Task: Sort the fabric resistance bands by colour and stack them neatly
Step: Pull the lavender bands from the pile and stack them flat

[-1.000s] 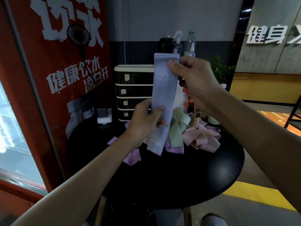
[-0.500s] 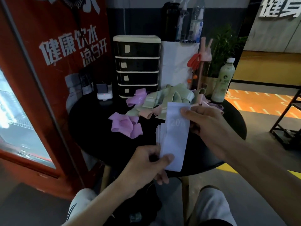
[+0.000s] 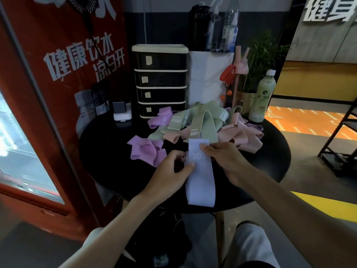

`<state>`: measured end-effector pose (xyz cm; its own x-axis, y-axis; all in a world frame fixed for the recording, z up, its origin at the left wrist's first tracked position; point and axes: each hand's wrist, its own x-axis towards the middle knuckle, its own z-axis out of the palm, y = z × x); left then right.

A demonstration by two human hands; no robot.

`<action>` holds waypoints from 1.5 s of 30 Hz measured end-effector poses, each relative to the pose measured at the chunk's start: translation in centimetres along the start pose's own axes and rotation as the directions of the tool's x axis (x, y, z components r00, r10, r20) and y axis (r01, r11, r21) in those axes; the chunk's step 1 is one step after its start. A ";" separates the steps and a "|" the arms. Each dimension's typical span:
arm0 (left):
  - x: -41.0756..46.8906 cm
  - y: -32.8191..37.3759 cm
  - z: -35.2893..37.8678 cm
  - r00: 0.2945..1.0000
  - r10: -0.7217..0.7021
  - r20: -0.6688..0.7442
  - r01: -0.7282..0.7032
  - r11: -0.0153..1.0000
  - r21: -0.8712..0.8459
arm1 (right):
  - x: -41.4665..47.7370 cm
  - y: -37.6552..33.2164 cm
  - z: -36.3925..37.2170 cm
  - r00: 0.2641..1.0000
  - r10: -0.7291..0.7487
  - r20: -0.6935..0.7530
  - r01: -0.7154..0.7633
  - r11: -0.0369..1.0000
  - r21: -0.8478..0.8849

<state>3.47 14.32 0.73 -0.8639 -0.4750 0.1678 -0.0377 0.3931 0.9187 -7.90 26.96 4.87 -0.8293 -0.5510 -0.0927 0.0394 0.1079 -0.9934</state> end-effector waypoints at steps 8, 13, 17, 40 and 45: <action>0.2 -1.0 0.5 0.998 0.039 -0.047 -0.037 0.998 0.057 | 1.9 1.7 0.4 0.997 -0.083 0.005 0.082 0.972 -0.219; 0.0 -0.7 0.5 0.998 0.031 -0.059 -0.028 0.998 0.052 | 3.3 0.8 -0.6 0.990 0.000 0.141 0.056 0.917 -0.395; 0.0 -0.5 0.5 0.999 0.024 -0.048 -0.022 0.999 0.039 | 4.6 -1.2 -1.2 0.934 0.187 0.305 0.004 0.848 -0.531; -0.2 0.5 0.0 0.997 -0.080 0.007 0.078 0.986 0.145 | 5.4 -3.6 -1.3 0.827 0.300 0.476 -0.004 0.849 -0.528; -0.2 1.2 -0.2 0.992 -0.121 0.046 0.109 0.970 0.219 | 5.0 -3.3 -1.5 0.808 0.308 0.503 -0.036 0.877 -0.480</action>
<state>3.67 14.74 1.89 -0.8750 -0.4827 0.0384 -0.2405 0.5020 0.8308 -13.02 25.08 7.79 -0.3777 -0.8278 -0.4149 -0.2036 0.5114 -0.8349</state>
